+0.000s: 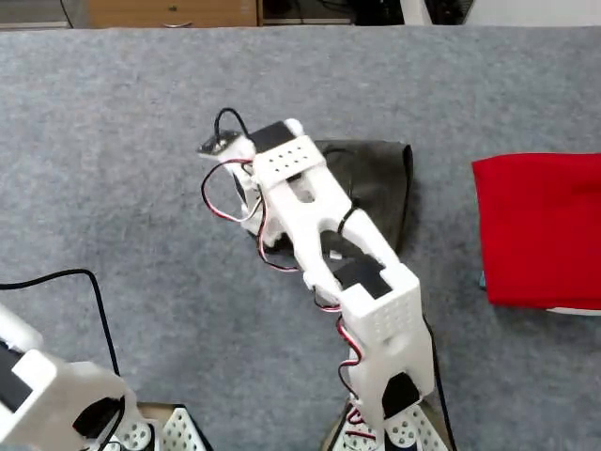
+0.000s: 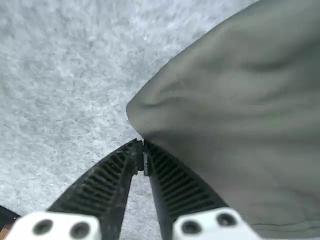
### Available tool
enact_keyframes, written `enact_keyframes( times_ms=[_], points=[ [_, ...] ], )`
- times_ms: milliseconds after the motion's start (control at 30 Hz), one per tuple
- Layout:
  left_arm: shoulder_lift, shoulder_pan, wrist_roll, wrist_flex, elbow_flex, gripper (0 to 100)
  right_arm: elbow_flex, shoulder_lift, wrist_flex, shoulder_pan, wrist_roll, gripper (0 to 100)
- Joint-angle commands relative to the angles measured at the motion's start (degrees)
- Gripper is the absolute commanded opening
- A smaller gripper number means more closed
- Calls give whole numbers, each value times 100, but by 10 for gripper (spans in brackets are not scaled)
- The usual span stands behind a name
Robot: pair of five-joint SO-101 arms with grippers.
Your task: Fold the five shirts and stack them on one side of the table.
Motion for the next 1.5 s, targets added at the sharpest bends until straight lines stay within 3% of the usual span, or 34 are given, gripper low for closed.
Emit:
enact_keyframes(
  times_ms=[0,167,533,833,1067,1467],
  points=[
    [-233,-35,-105,35,-290,18,189,-4,-70,154,-35,2],
    [-233,-26,-105,-167,-237,18,-13,-57,132,171,-9,2],
    [-233,-26,-114,-343,-237,18,-1991,-40,598,180,18,3],
    [-233,-62,-316,-369,-237,18,-2053,1349,897,593,-18,2],
    [-224,-62,-352,-369,-229,18,-1807,1464,870,848,9,2],
    [-224,-26,-343,-369,-229,18,-3793,954,651,804,62,5]
  ],
)
